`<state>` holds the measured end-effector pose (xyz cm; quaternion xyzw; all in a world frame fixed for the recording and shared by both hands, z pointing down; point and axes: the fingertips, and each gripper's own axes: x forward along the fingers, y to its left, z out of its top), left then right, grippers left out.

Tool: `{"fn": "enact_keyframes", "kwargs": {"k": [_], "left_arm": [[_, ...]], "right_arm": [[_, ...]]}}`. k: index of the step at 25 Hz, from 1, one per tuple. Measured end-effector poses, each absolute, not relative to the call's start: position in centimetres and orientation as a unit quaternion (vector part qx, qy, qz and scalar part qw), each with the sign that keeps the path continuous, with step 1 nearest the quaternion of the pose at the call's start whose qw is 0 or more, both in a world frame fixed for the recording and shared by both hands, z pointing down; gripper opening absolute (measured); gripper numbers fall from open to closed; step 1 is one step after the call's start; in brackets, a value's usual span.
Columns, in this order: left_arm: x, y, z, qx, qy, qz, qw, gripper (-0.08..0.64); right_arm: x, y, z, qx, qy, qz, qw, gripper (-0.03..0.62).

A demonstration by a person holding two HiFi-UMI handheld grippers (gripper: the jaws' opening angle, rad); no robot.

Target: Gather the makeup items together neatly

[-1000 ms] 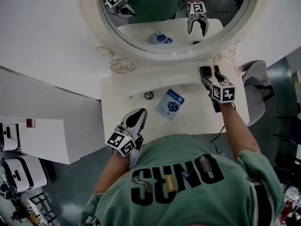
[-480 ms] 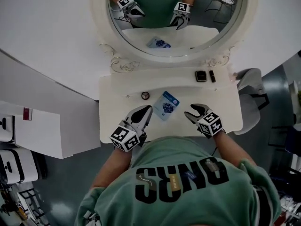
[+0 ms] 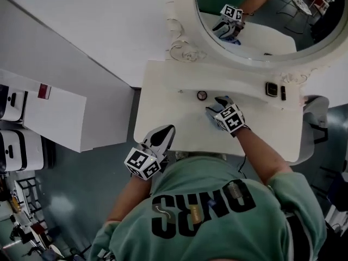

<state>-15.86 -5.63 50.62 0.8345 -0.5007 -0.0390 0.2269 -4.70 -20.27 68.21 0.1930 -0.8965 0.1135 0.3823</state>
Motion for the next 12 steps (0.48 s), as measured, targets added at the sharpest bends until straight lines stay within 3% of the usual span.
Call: {"fn": "enact_keyframes", "kwargs": {"k": [9,12], "left_arm": [[-23.0,-2.8,52.3,0.808,-0.536,-0.039,0.242,0.009],[-23.8,-2.5,52.7,0.806,-0.537,-0.037,0.246,0.009]], "right_arm": [[-10.1,-24.2,73.5,0.254,-0.857,0.151,0.422,0.257],[-10.3,-23.6,73.5,0.245,-0.859,0.137,0.429,0.210]]}}
